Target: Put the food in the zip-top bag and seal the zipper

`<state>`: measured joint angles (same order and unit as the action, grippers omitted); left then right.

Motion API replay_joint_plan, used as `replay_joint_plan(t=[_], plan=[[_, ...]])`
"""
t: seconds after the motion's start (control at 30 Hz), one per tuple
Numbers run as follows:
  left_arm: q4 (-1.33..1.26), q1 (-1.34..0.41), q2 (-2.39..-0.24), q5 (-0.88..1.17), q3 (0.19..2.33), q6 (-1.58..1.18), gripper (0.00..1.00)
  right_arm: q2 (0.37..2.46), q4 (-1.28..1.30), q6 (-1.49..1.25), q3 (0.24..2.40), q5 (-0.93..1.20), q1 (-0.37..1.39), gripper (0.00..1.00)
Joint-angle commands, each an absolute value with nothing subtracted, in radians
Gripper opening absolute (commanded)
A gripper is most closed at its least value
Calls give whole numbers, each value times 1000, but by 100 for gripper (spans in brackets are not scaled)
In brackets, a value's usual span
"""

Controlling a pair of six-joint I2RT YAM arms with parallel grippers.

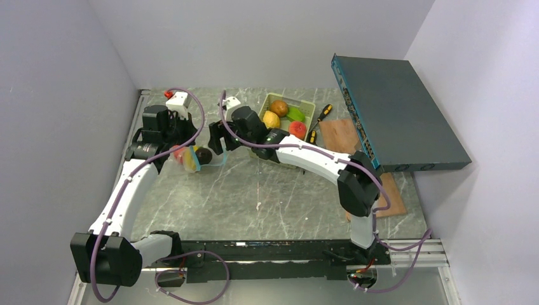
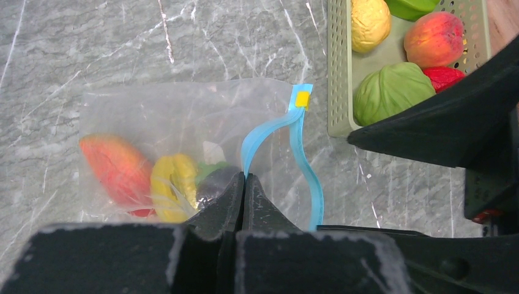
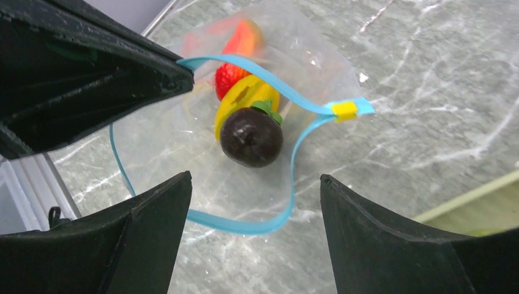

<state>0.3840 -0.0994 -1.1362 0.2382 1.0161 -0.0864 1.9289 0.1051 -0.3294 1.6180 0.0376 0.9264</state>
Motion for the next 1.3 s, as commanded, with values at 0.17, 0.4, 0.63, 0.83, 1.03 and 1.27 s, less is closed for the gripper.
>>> replay_joint_plan(t=[0.17, 0.4, 0.63, 0.83, 1.03, 1.27], plan=[[366, -101, -1125, 238, 1048, -73, 0, 1700, 51, -303, 1458, -125, 892, 77], [375, -101, -1138, 242, 1055, -72, 0, 1608, 110, -341, 1339, -284, 741, 79], [355, -101, -1117, 218, 1033, -67, 0, 1738, 231, -341, 1447, -315, 599, 80], [356, -101, -1132, 239, 1040, -62, 0, 1928, 306, -246, 1633, -301, 592, 81], [347, -101, -1126, 255, 1032, -57, 0, 2061, 310, -179, 1734, -310, 592, 81], [350, -101, -1127, 255, 1036, -57, 0, 2172, 328, -165, 1838, -302, 585, 78]])
